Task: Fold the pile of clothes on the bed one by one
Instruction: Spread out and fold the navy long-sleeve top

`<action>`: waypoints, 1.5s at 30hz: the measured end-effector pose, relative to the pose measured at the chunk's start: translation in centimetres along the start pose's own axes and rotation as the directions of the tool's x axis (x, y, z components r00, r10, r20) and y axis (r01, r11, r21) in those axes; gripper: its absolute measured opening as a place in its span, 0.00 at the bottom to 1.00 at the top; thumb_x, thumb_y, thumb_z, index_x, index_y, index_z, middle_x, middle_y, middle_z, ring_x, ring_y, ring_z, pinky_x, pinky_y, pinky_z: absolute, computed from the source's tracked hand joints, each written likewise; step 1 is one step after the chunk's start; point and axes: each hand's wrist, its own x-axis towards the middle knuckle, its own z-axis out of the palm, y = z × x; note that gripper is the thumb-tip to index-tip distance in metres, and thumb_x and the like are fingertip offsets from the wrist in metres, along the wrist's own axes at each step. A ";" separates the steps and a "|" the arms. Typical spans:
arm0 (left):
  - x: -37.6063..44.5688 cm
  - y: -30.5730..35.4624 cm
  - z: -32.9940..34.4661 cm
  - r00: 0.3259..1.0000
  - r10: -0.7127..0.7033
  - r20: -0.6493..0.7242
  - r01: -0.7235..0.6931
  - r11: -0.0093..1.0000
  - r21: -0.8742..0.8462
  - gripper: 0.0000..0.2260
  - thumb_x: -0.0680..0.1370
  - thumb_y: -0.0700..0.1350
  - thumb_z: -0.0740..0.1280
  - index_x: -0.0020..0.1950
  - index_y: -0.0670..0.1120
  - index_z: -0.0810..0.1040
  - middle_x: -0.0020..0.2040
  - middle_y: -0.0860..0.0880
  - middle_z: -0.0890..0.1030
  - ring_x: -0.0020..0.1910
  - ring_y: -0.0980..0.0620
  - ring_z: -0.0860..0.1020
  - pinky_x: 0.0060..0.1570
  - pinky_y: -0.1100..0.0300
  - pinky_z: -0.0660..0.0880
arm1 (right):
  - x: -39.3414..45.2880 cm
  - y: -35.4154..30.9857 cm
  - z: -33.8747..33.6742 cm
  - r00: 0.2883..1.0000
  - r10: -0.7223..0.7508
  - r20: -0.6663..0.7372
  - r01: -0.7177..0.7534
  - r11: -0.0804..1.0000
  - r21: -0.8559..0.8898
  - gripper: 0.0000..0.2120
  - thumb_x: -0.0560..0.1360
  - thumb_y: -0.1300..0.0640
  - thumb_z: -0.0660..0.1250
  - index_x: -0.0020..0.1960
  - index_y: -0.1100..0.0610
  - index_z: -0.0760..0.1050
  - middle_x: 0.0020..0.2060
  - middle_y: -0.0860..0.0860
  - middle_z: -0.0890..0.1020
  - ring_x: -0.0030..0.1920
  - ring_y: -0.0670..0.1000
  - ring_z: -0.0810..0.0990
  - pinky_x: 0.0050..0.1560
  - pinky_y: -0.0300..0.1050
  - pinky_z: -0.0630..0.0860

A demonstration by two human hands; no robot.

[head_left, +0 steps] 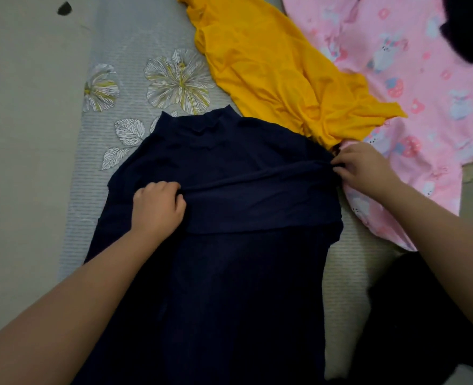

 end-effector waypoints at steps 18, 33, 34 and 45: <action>1.9 -0.4 2.4 0.995 -0.104 0.008 0.105 0.991 -0.084 0.07 0.76 0.38 0.60 0.42 0.36 0.76 0.39 0.39 0.78 0.41 0.41 0.74 0.42 0.52 0.63 | 3.6 2.2 -1.5 0.930 0.166 0.329 -0.203 0.976 0.081 0.08 0.72 0.68 0.67 0.50 0.68 0.79 0.49 0.62 0.81 0.50 0.59 0.77 0.40 0.37 0.60; 1.4 -0.4 2.5 0.996 -0.012 -0.087 0.006 0.998 -0.066 0.02 0.74 0.32 0.65 0.42 0.33 0.77 0.36 0.35 0.78 0.36 0.37 0.75 0.36 0.47 0.67 | 4.7 2.1 0.3 0.946 0.295 0.136 -0.263 0.942 -0.209 0.09 0.76 0.64 0.58 0.52 0.67 0.73 0.46 0.68 0.77 0.51 0.64 0.74 0.45 0.52 0.64; 1.6 -0.2 2.5 0.995 -0.012 -0.098 0.005 0.997 -0.072 0.03 0.74 0.33 0.65 0.43 0.33 0.77 0.36 0.36 0.78 0.37 0.37 0.75 0.37 0.47 0.67 | 4.5 1.8 0.5 0.954 0.288 0.090 -0.248 0.919 -0.307 0.10 0.75 0.64 0.56 0.51 0.67 0.73 0.45 0.68 0.78 0.51 0.64 0.74 0.45 0.52 0.64; 1.9 1.6 2.7 0.989 -0.096 -0.115 0.093 0.995 -0.034 0.07 0.77 0.36 0.61 0.51 0.35 0.76 0.48 0.35 0.77 0.51 0.37 0.72 0.57 0.43 0.61 | 0.2 -2.4 2.7 0.928 0.327 -0.178 -0.358 0.916 -0.182 0.15 0.71 0.57 0.63 0.53 0.66 0.76 0.49 0.64 0.79 0.51 0.64 0.78 0.50 0.52 0.70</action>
